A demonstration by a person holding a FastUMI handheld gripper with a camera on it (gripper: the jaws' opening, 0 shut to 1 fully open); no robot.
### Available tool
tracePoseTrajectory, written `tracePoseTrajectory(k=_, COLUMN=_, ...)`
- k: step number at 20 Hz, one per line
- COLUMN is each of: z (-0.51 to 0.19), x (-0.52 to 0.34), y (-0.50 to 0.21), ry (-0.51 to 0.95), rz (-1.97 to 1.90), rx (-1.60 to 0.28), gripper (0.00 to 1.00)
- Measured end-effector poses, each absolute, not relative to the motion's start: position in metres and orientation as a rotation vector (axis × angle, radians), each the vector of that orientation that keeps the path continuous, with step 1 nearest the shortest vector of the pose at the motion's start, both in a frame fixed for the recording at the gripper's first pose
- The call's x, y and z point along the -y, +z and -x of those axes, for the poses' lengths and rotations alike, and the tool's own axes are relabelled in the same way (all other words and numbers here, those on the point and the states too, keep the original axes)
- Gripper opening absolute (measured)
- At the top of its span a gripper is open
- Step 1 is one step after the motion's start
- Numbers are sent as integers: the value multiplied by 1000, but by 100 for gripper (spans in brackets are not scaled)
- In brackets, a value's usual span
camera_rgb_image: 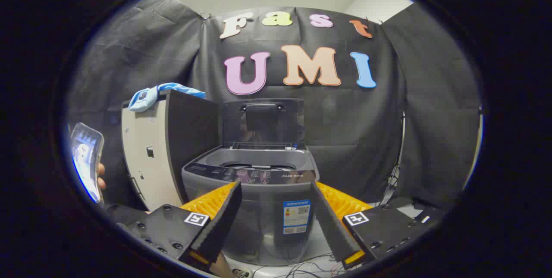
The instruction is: Put the clothes into the washing machine and then close the washing machine lid.
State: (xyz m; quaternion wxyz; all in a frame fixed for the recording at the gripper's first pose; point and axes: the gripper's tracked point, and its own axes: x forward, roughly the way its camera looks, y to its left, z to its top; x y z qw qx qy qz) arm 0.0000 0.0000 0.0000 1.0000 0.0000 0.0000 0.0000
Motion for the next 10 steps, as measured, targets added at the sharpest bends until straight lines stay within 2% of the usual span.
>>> tracePoseTrajectory(k=10, z=0, x=0, y=0, ry=0, rz=0, rx=1, gripper=98)
